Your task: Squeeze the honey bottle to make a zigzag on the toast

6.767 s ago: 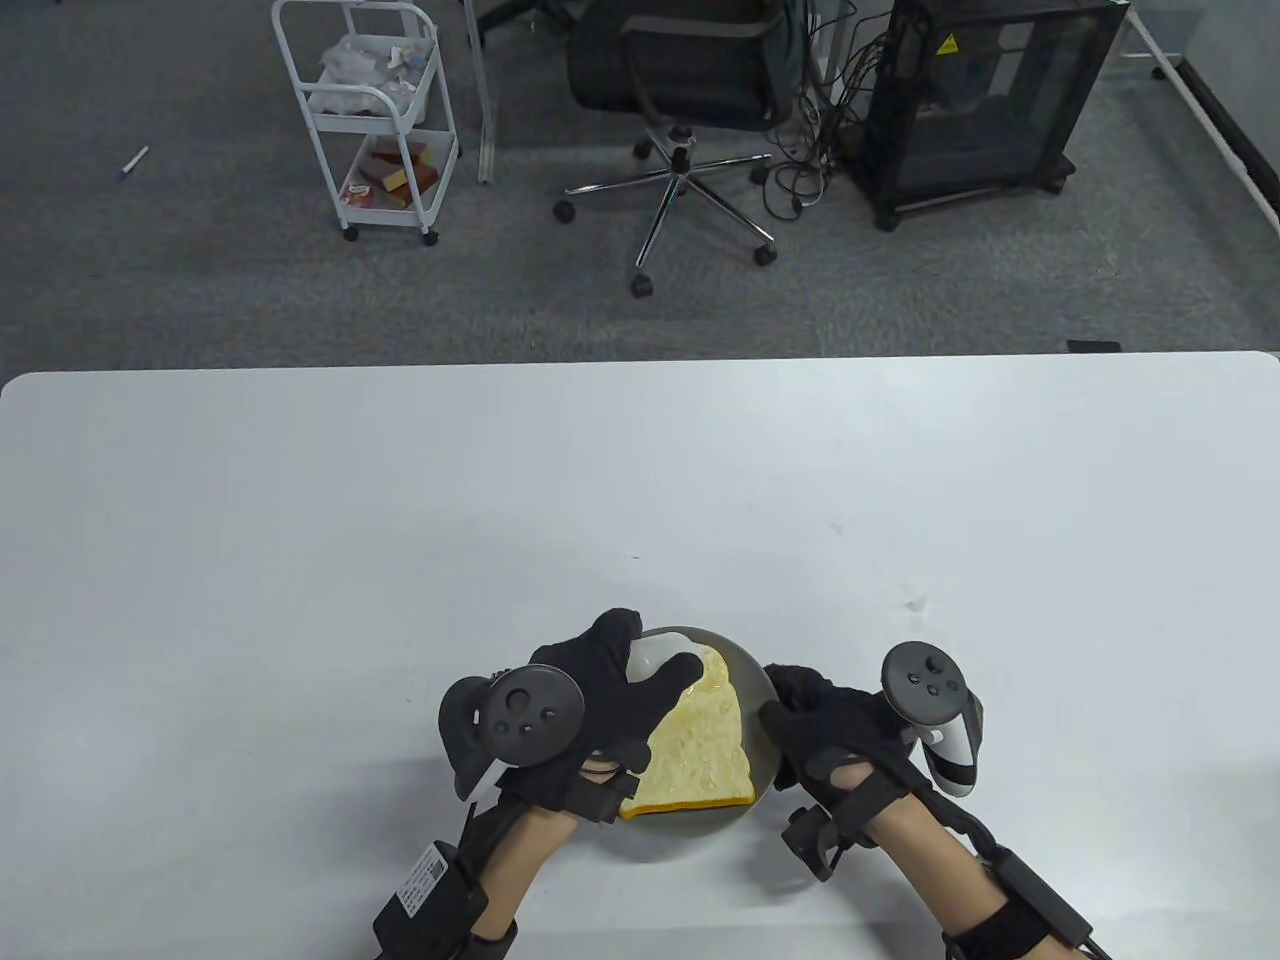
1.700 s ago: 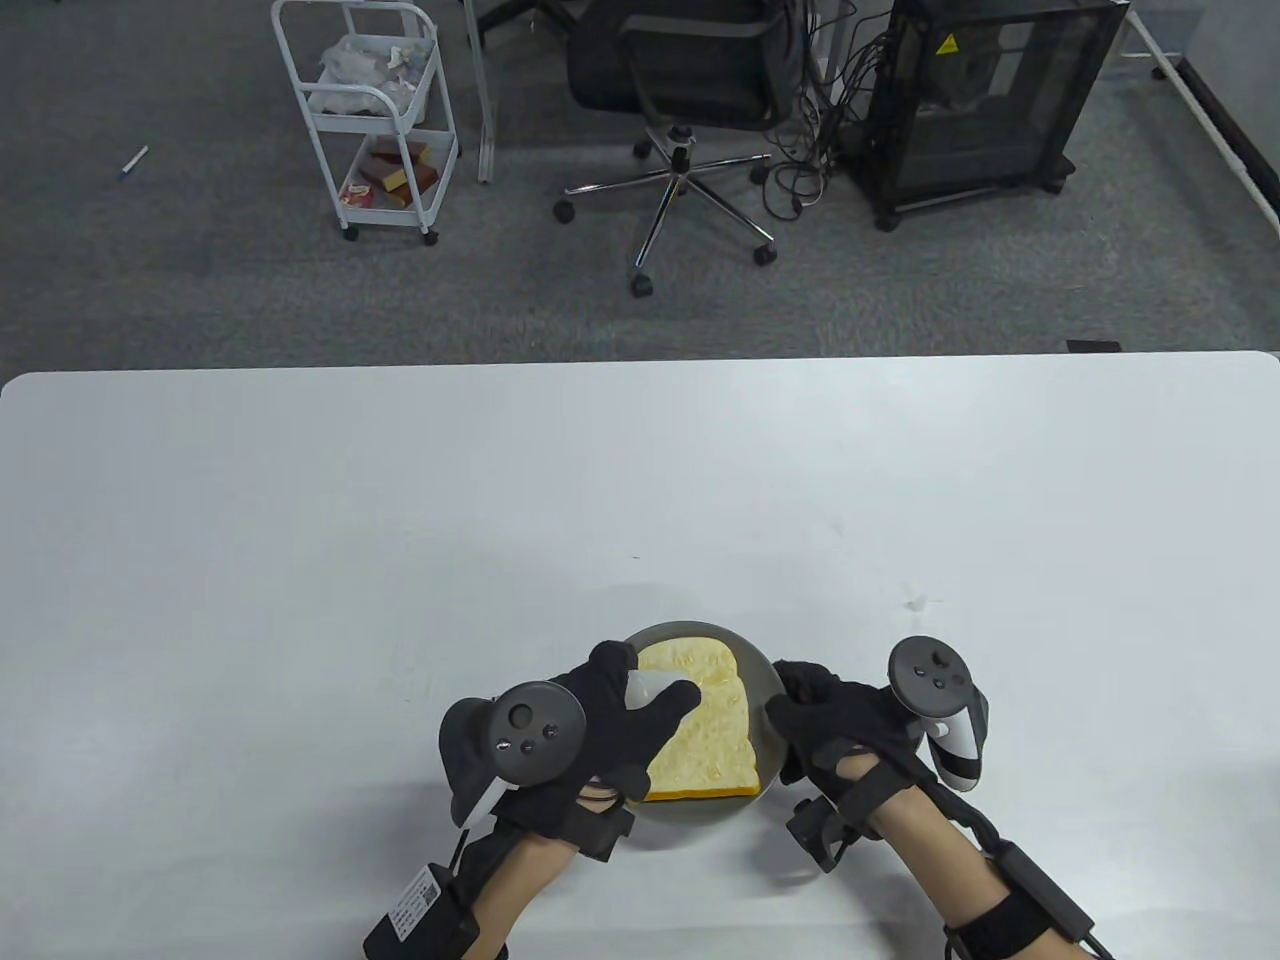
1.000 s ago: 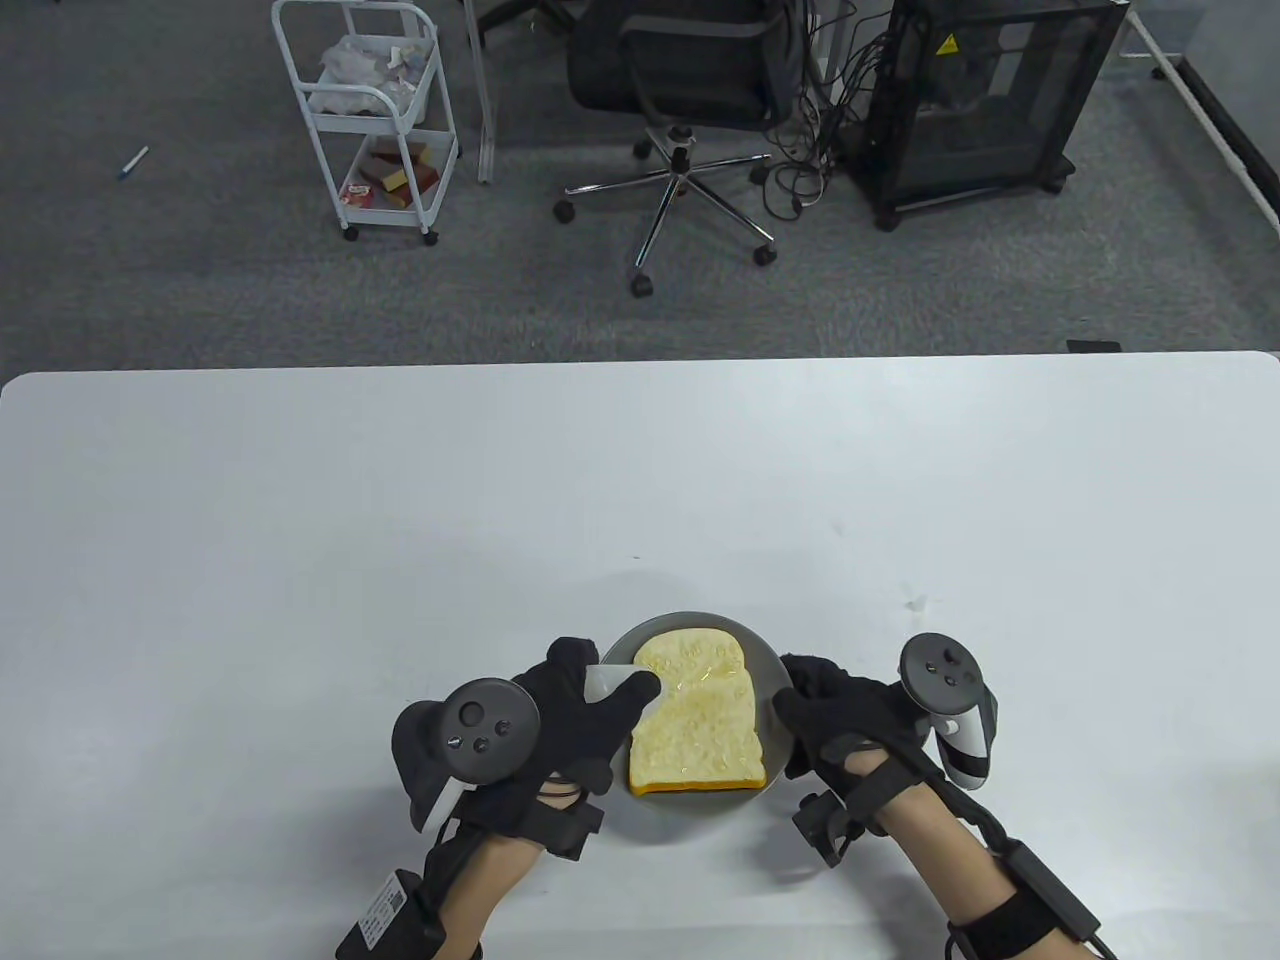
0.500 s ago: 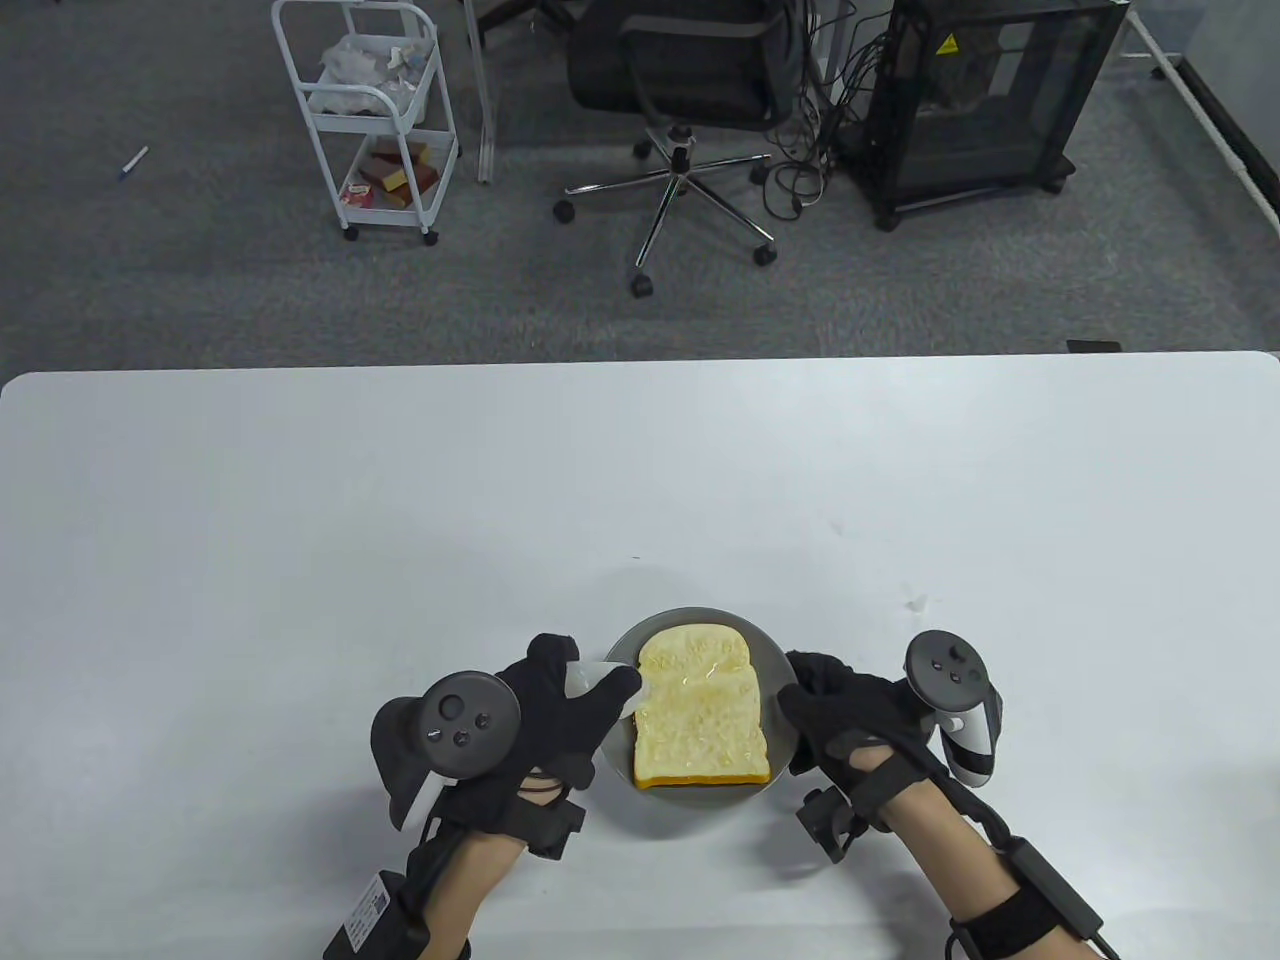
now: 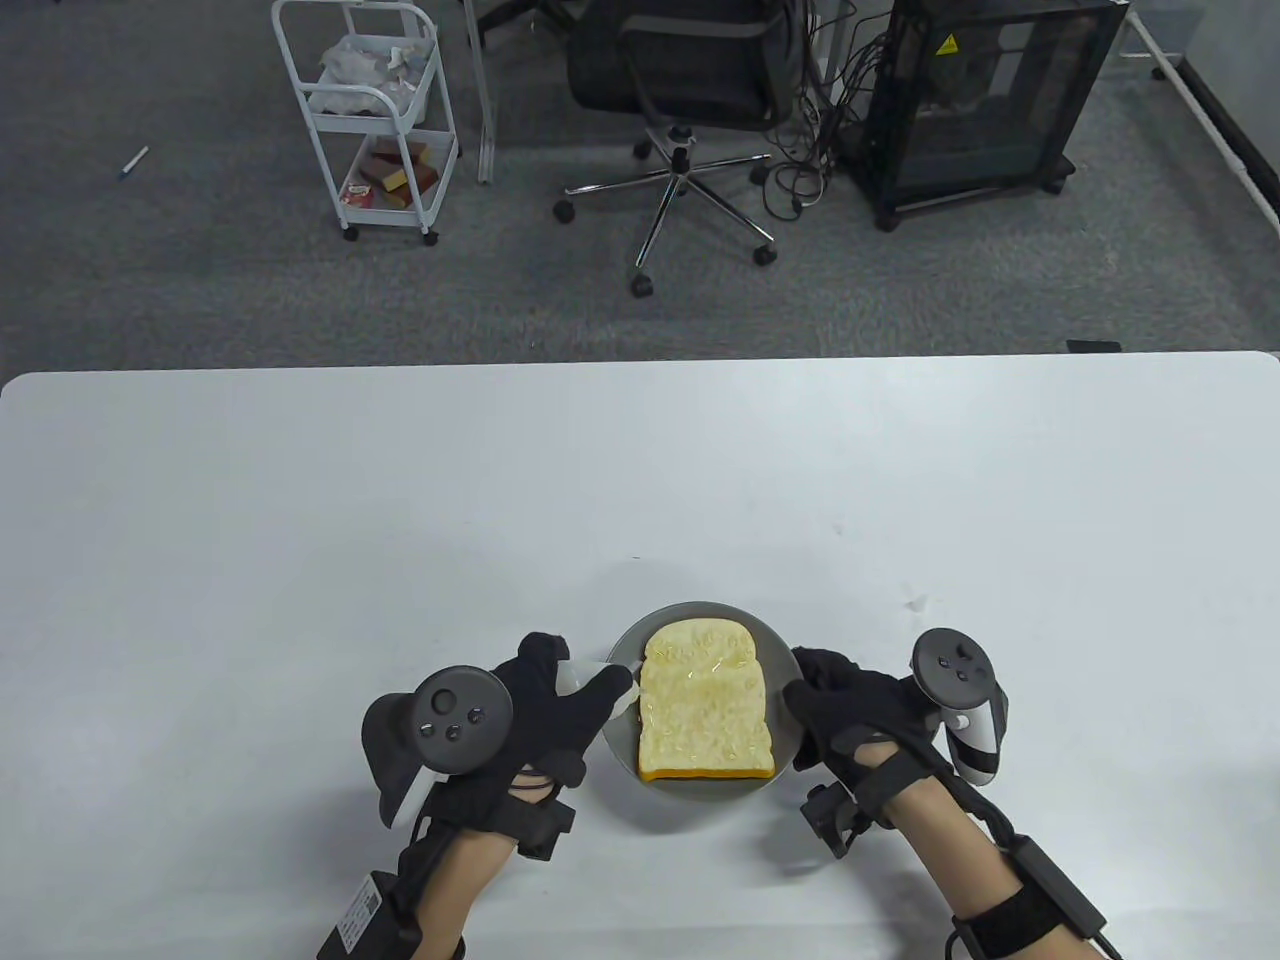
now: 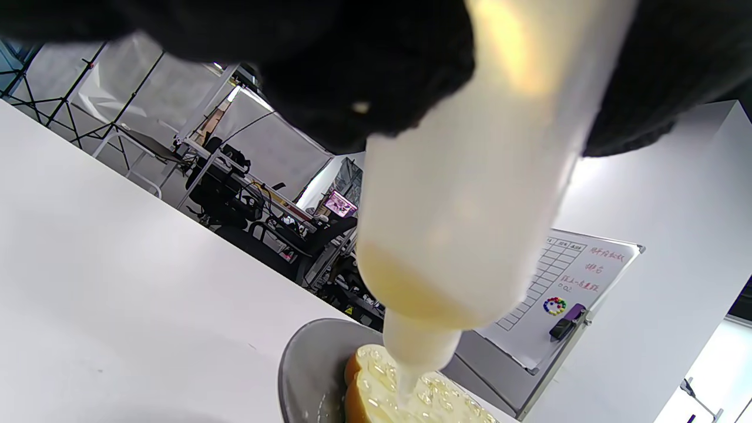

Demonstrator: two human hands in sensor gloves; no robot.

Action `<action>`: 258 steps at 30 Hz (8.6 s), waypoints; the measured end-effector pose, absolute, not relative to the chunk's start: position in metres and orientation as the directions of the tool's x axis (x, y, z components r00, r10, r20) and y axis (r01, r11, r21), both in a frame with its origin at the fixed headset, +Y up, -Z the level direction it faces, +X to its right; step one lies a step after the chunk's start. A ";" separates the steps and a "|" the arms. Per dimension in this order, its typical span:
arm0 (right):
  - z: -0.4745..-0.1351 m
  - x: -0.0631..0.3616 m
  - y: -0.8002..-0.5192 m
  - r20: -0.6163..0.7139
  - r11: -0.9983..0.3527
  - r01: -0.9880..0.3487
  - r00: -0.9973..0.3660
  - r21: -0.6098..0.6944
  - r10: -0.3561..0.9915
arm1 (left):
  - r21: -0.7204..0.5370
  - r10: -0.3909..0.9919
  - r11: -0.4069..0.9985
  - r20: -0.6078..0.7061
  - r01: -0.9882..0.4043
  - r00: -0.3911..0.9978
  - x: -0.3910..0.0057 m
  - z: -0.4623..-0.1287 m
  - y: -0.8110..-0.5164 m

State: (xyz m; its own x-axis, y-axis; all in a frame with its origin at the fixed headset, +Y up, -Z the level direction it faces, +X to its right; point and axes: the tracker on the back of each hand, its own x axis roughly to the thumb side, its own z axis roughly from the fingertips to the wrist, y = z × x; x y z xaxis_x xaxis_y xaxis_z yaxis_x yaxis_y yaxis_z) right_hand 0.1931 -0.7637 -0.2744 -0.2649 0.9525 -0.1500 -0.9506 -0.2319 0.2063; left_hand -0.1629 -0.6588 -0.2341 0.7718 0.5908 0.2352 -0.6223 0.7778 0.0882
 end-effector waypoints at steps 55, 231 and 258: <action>-0.274 0.188 -0.767 -0.149 -0.253 -0.941 -0.289 0.225 0.946 | 0.006 0.583 0.774 0.382 -0.633 0.717 -0.086 -0.229 -0.665; -0.277 0.196 -0.767 -0.159 -0.236 -0.950 -0.270 0.204 0.950 | -0.044 0.611 0.761 0.385 -0.647 0.692 -0.119 -0.220 -0.657; -0.278 0.199 -0.766 -0.160 -0.228 -0.954 -0.260 0.194 0.952 | -0.052 0.611 0.767 0.361 -0.639 0.704 -0.145 -0.221 -0.651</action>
